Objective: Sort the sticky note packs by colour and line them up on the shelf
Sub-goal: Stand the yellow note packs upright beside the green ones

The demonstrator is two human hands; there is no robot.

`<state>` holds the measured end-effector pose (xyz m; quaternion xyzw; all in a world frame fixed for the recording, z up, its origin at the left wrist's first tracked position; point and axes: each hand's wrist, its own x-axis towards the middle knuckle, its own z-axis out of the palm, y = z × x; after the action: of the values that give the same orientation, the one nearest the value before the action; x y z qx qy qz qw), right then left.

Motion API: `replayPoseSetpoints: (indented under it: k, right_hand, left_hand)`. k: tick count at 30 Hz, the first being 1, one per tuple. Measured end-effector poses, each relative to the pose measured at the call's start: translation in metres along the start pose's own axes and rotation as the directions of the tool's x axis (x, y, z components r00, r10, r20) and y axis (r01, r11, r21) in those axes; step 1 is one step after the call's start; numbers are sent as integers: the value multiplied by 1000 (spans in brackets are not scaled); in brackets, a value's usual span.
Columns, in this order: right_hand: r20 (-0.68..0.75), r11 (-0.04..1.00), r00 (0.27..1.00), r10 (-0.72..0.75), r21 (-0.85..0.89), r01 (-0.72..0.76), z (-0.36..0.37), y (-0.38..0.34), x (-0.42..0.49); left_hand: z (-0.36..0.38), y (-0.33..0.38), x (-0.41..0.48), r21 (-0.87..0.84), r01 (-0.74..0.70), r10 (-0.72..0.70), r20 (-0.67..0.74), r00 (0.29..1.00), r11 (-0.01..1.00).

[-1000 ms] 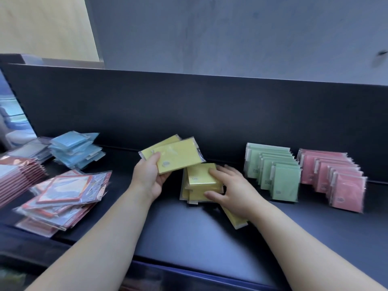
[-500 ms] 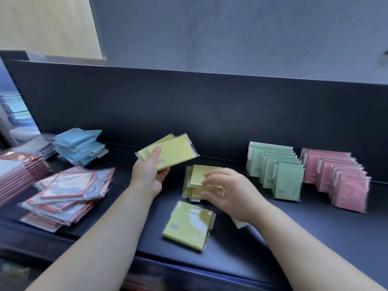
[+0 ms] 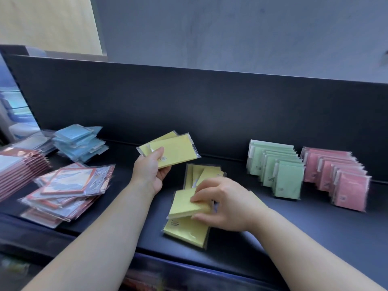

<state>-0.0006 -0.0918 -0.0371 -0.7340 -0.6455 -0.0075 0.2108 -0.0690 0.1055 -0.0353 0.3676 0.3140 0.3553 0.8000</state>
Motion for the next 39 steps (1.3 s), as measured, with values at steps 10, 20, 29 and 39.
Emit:
replayPoseSetpoints:
  k: [10,20,29,39]
  right_hand:
    - [-79,907,905,417,-30,-420,1,23,4]
    - [200,857,840,505,1,-516,-23,32,-3]
    - [-54,777,781,622,163,-608,-22,41,3]
    - [6,832,840,542,133,-538,-16,36,5]
  left_hand:
    - [-3,-2,2,35,1,-1,0,1000,999]
    - [-2,-3,2,109,29,-29,1,1000,994]
    - [4,-15,-4,397,-40,-29,167,986,917]
    - [4,-16,-3,385,40,-100,137,985,922]
